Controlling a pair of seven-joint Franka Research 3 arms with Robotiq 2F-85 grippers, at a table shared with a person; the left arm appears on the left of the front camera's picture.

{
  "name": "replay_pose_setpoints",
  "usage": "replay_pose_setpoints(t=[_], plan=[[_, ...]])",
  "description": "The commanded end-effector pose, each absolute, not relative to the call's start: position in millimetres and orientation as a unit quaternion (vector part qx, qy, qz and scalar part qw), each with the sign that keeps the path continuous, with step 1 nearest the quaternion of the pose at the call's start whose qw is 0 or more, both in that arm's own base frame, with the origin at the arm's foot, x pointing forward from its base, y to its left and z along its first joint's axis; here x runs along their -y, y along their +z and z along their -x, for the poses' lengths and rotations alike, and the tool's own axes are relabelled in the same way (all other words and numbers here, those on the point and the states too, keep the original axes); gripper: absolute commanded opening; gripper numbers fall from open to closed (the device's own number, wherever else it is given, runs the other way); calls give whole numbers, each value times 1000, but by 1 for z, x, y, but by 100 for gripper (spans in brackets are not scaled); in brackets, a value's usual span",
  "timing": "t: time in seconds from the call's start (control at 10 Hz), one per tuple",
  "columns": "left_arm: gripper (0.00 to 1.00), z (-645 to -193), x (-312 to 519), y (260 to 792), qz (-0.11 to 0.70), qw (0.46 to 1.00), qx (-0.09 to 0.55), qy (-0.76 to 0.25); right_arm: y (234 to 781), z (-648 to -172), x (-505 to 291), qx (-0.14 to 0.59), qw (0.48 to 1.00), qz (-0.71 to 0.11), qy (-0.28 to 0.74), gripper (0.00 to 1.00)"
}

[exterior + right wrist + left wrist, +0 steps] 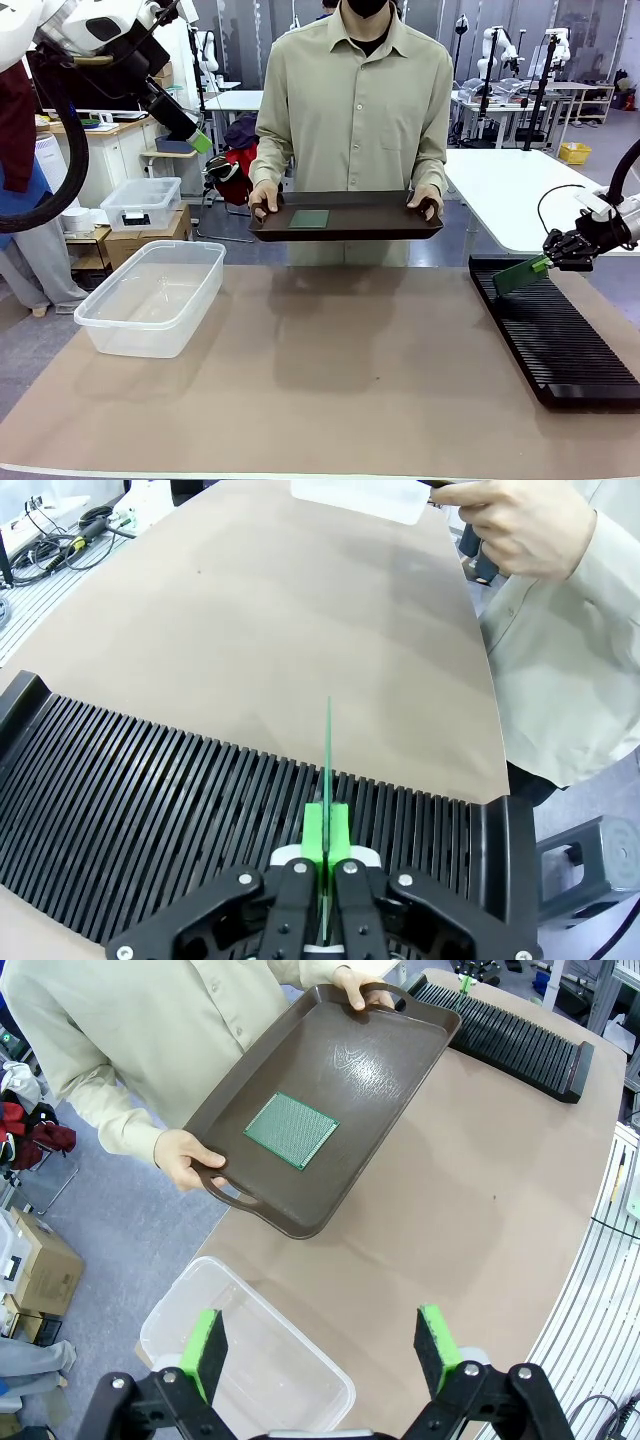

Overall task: Sort PCBs into racks and boxes based on the side picked up.
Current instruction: If the short side of the Blank PCB is picked up, insert it into the PCB Rack ; if the long side is picked up, place it in the Organizing box.

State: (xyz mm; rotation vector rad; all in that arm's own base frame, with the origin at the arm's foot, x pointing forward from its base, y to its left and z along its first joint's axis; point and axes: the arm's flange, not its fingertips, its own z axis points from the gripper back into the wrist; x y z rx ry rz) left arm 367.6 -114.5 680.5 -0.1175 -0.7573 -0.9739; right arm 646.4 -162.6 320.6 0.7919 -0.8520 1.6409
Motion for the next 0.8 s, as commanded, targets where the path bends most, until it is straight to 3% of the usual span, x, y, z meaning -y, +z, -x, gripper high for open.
replay_pose_setpoints(t=[0.0, 0.6, 0.7], plan=[[100, -367, 114, 678, 55, 815, 353, -456, 311, -643, 166, 358, 530, -345, 687, 2], [100, -367, 114, 678, 55, 815, 353, -456, 298, -649, 181, 356, 544, -359, 670, 2], [100, -367, 114, 678, 55, 815, 353, -456, 298, -649, 181, 353, 544, -358, 672, 15]])
